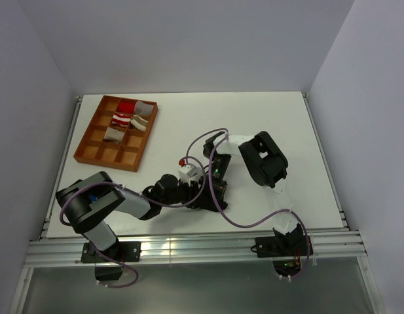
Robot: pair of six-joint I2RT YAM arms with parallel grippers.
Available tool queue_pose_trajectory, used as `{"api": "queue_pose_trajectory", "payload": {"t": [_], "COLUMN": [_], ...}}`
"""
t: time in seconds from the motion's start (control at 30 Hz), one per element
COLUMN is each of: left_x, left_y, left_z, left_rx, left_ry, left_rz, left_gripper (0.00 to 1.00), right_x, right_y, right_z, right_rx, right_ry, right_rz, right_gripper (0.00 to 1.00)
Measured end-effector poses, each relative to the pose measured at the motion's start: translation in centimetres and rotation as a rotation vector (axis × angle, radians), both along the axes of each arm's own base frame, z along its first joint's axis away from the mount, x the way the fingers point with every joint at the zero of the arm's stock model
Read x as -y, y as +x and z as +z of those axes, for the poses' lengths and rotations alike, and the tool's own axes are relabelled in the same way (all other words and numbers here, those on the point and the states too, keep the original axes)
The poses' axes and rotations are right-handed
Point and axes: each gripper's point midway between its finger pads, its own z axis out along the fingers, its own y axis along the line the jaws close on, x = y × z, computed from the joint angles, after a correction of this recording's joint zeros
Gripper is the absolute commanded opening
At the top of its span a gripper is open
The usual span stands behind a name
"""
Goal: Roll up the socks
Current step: Roll the sock at the center of the board.
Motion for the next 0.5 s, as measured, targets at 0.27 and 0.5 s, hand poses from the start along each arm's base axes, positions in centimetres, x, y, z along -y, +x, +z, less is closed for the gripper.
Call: {"api": "queue_pose_trajectory", "payload": {"t": [0.27,0.5], "left_x": [0.26,0.42], "left_y": [-0.34,-0.76], "left_z": [0.33,0.18], "left_rx": [-0.005,-0.016], "left_ry": [-0.045,-0.058], "left_rz": [-0.004,-0.021], "left_gripper": [0.45,0.42], "right_x": [0.18,0.19], "right_y": [0.10,0.14], "right_z": [0.00,0.00], "right_rx": [-0.003,-0.006], "right_ry": [-0.015,-0.026], "right_rz": [-0.012,-0.021], "right_gripper": [0.14,0.14]}}
